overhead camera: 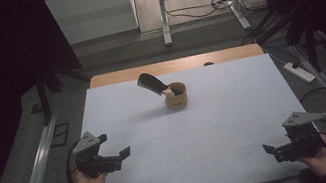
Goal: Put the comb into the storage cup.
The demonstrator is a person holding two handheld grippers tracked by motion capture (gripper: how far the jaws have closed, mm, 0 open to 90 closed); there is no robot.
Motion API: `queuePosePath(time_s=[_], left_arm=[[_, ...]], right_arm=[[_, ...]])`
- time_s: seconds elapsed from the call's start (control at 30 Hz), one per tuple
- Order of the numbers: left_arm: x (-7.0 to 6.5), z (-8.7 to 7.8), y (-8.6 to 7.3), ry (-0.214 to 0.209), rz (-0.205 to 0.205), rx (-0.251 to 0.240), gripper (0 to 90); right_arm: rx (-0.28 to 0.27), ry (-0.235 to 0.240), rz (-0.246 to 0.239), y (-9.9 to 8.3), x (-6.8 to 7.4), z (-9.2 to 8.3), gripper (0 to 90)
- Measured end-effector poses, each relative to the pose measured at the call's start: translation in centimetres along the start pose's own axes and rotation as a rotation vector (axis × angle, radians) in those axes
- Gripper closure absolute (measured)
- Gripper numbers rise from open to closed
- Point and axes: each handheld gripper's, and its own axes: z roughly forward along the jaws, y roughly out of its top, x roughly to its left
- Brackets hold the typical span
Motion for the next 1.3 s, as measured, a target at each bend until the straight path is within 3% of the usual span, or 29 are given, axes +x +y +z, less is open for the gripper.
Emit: queuePosePath(time_s=[0.57, 1.3], left_arm=[[0.0, -1.5, -1.7, 0.024, -0.035, 0.010, 0.0], [-0.1, -3.1, -3.3, 0.081, -0.048, 0.034, 0.0]], right_arm=[[-0.001, -0.001, 0.004, 0.0, 0.0, 0.0, 0.0], [-0.002, -0.008, 0.009, 0.0, -0.1, 0.0, 0.0]])
